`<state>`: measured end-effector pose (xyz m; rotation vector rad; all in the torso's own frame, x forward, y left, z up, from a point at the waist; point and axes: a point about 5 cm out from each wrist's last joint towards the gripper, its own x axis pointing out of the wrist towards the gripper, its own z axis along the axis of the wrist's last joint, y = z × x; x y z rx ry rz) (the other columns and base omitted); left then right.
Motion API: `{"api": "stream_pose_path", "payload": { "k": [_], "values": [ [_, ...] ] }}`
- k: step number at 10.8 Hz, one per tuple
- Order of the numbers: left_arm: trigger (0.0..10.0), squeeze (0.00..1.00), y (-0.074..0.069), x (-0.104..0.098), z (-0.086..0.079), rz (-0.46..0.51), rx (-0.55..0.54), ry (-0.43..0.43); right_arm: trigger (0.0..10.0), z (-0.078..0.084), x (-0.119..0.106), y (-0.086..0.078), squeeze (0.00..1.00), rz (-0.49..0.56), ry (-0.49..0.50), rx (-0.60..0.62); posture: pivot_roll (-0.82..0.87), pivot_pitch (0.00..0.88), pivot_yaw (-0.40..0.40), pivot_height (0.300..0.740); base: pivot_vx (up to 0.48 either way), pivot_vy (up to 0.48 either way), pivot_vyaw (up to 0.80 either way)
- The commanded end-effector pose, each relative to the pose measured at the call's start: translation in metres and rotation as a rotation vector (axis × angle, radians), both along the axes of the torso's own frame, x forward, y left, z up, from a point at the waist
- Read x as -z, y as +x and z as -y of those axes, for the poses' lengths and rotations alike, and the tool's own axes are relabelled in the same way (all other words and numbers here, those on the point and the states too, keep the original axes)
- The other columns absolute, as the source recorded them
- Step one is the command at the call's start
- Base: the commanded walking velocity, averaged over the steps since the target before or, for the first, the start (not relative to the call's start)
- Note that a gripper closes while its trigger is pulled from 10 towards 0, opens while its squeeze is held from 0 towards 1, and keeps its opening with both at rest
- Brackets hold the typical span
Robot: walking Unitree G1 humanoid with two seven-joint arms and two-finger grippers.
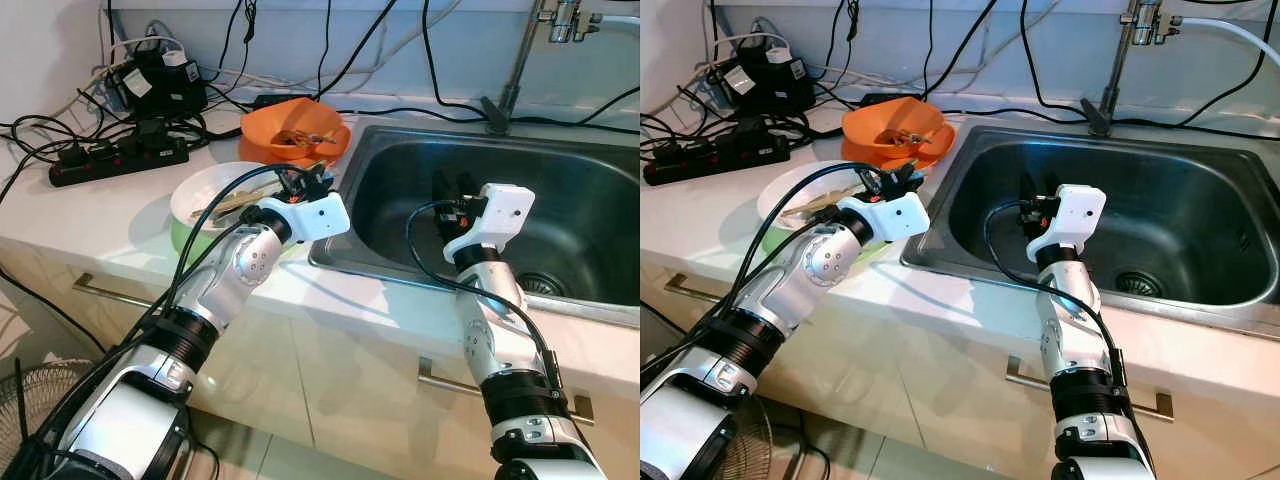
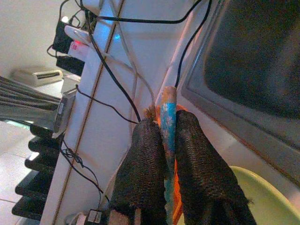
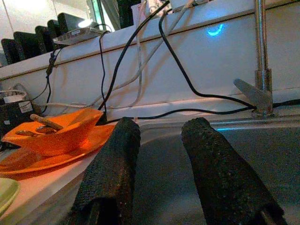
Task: Kitchen organization
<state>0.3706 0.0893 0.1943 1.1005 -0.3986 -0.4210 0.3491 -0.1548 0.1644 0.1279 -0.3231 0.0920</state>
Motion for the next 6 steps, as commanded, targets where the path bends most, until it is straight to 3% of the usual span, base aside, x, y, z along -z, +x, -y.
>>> {"api": "stream_pose_path", "payload": {
  "k": [1,4,6],
  "values": [
    [0.0,0.00,0.003,-0.004,0.000,0.006,-0.004,0.002,10.0,-0.001,0.000,0.001,0.00,-0.006,0.003,-0.007,0.04,0.019,0.098,0.740,0.000,0.000,0.00],
    [0.0,0.00,0.001,-0.014,0.002,0.043,0.001,-0.017,10.0,-0.001,0.001,0.001,0.00,-0.007,0.003,-0.007,0.04,0.021,0.096,0.740,0.000,0.000,0.00],
    [0.0,0.00,0.000,-0.039,0.001,0.151,-0.015,-0.047,10.0,-0.002,0.001,0.001,0.00,-0.010,0.004,-0.013,0.04,0.020,0.097,0.740,0.000,0.000,0.00]
  ]
}}
